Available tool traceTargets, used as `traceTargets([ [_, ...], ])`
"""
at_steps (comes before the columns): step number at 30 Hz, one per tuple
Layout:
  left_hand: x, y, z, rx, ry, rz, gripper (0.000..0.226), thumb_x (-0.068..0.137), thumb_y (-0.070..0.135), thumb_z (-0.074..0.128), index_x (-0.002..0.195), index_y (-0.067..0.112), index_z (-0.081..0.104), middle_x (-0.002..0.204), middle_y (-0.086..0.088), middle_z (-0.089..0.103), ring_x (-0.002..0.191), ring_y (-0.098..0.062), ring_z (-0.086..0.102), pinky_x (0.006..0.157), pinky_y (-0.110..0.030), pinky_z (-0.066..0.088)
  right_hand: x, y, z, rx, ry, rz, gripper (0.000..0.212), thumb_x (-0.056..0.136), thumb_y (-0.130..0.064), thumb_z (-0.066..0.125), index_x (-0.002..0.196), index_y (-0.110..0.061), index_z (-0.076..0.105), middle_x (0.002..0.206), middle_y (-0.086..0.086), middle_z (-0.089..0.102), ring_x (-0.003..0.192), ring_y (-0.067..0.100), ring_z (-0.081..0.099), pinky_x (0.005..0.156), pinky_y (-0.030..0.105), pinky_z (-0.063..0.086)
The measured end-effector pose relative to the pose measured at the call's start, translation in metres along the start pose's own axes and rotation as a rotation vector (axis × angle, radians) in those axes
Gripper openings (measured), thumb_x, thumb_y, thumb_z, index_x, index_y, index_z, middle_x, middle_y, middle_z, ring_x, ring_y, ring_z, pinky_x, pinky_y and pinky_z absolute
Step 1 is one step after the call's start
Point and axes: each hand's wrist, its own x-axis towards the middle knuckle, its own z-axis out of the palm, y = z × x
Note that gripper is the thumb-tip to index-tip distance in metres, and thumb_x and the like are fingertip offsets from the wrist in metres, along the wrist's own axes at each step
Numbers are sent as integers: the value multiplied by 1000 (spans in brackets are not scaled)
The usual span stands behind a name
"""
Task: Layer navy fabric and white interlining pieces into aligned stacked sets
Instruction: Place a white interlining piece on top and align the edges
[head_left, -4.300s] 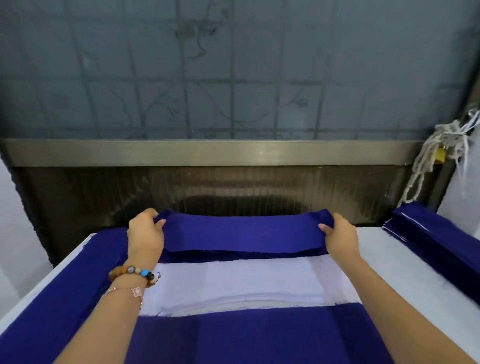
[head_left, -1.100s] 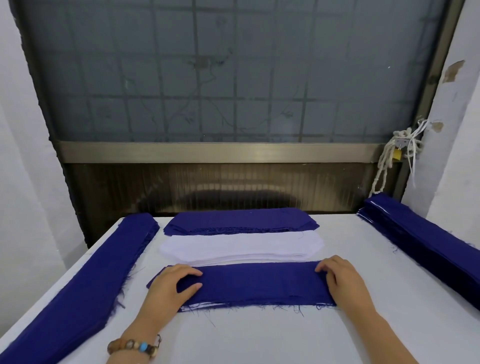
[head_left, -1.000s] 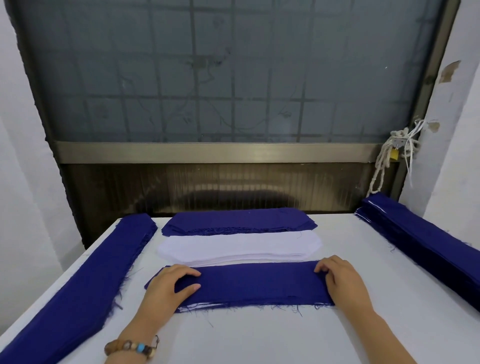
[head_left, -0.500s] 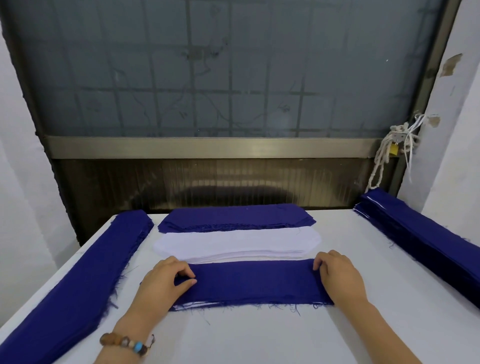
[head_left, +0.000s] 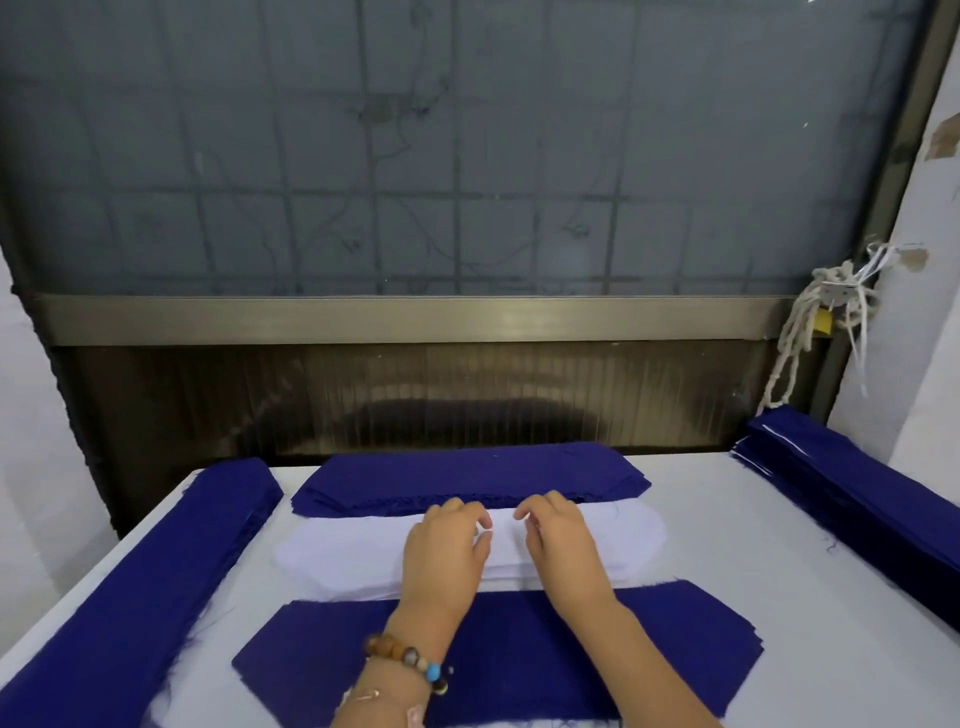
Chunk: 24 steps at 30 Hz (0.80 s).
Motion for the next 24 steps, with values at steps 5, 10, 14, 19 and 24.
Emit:
traceTargets([
  [5,1,-7,23,38,-16,-37,15,99,41,44,95,28,50,82,12,53,76,-6,49,66,-20,39,7,-1,27,46,-24,13,14,97,-21,53,107,-21,62,109,-6,57,94,3,50,81,10,40],
  [10,3,-14,28,76,38,-40,19,99,44,40,113,35,48,106,15,49,99,-5,43,82,-19,35,10,7,32,46,-41,37,20,96,-23,55,115,-22,60,109,-8,53,87,1,49,77,4,35],
  [14,2,-16,32,94,50,-57,35,101,45,34,134,36,40,134,18,43,124,-5,37,100,-23,28,11,9,34,4,-43,33,24,97,-22,53,120,-22,59,114,-6,52,87,0,47,79,3,32],
  [19,1,-16,32,95,23,-59,30,101,44,33,129,36,43,128,19,49,122,-2,41,103,-24,25,9,5,34,-84,-46,31,27,99,-27,49,125,-24,56,122,-4,51,104,7,51,87,10,36],
  [24,1,-13,29,102,19,-58,18,100,43,37,115,35,43,116,17,53,112,-5,45,97,-25,29,6,1,34,-310,-3,22,27,100,-35,44,126,-28,47,125,-5,48,114,14,44,91,25,37],
])
